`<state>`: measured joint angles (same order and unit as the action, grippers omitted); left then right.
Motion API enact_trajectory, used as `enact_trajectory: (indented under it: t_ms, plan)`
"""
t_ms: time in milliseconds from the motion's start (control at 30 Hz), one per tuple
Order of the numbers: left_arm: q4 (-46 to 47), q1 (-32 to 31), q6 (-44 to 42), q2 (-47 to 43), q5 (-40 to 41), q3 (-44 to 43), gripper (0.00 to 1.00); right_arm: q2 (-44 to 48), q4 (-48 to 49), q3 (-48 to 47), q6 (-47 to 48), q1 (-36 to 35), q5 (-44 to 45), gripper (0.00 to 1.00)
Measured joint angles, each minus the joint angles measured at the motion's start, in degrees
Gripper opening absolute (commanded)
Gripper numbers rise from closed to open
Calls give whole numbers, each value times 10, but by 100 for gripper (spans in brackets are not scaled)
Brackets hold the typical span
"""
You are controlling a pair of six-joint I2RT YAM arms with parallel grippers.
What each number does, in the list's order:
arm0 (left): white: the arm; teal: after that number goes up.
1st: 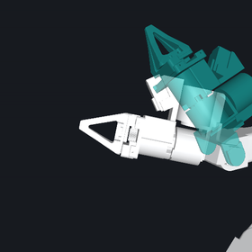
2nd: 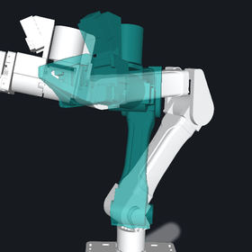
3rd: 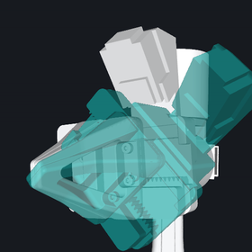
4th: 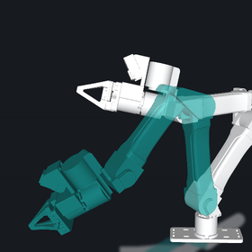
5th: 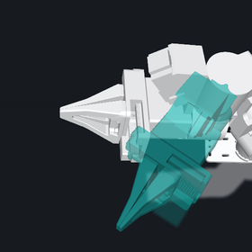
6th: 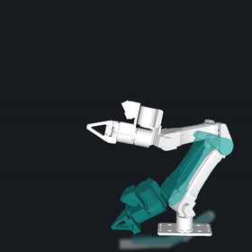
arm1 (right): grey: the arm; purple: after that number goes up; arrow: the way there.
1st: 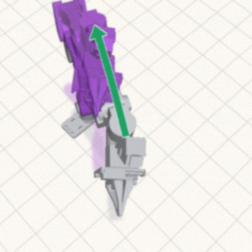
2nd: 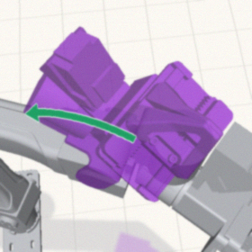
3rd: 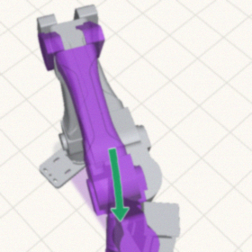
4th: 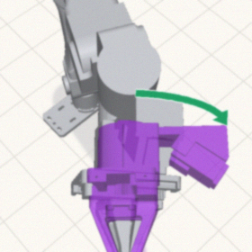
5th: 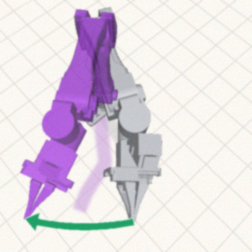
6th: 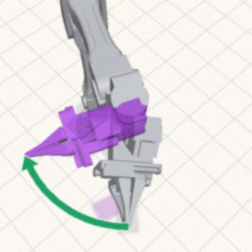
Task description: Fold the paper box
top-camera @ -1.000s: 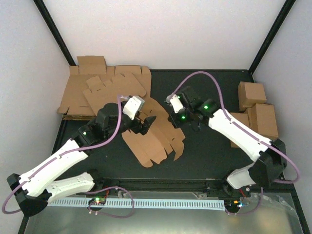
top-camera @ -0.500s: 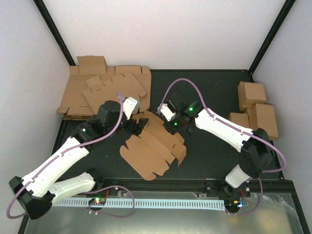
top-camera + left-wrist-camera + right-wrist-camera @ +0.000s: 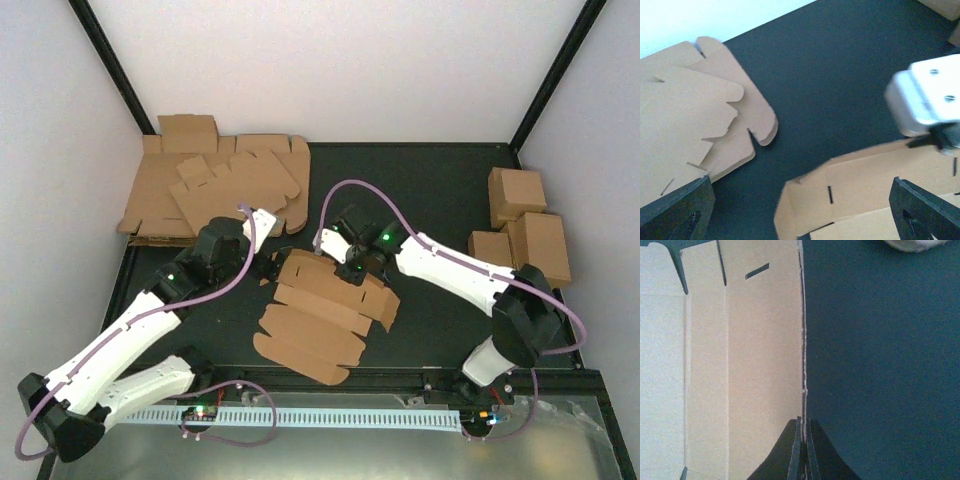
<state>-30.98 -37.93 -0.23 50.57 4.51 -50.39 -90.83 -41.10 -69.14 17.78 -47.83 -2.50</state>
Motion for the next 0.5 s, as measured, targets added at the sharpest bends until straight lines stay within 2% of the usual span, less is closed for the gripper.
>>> enact_trajectory:
  t_ms: [333, 500]
  plan:
    - [19, 33, 26, 1, 13, 5, 99, 37, 66, 21, 129, -36, 95, 3]
    - [16, 37, 28, -2, 8, 5, 99, 62, 144, 87, 165, -46, 126, 3]
